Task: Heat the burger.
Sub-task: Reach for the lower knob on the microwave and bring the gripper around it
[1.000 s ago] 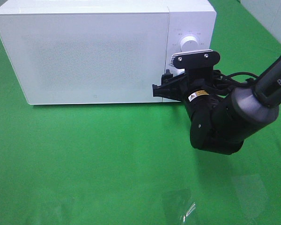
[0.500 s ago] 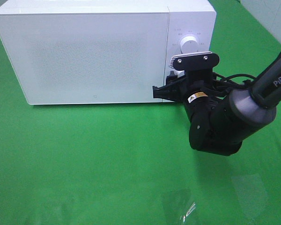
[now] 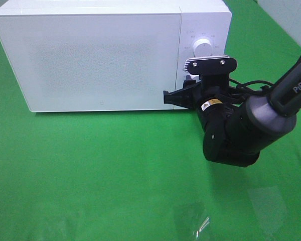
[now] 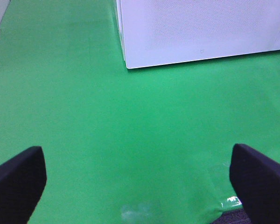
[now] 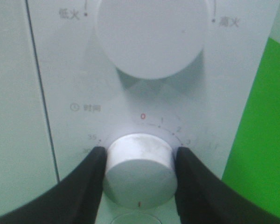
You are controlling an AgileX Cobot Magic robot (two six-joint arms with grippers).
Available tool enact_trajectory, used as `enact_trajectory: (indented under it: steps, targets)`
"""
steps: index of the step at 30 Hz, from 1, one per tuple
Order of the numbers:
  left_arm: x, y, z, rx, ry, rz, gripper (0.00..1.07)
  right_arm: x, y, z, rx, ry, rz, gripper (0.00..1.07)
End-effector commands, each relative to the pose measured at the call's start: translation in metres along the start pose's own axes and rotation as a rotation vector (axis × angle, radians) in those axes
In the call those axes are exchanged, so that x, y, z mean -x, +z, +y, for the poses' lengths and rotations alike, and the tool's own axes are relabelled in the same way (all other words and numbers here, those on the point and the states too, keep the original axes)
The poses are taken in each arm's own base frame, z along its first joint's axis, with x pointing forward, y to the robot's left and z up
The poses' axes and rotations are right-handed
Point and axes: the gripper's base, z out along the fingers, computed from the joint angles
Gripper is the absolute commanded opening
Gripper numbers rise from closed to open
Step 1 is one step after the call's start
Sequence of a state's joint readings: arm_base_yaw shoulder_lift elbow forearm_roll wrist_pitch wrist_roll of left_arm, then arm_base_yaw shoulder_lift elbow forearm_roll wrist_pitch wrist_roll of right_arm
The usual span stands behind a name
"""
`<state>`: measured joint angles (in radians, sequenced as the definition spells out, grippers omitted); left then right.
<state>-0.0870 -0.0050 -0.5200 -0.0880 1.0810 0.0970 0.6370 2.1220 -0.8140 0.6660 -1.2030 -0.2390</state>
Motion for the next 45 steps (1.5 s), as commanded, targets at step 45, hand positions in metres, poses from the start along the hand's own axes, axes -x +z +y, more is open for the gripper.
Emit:
enact_trajectory:
  steps: [45]
  targets:
    - [-0.001,-0.002,0.0,0.005,-0.002,-0.027,1.0,0.024,0.0,0.013,0.298,1.421,-0.097,0.11]
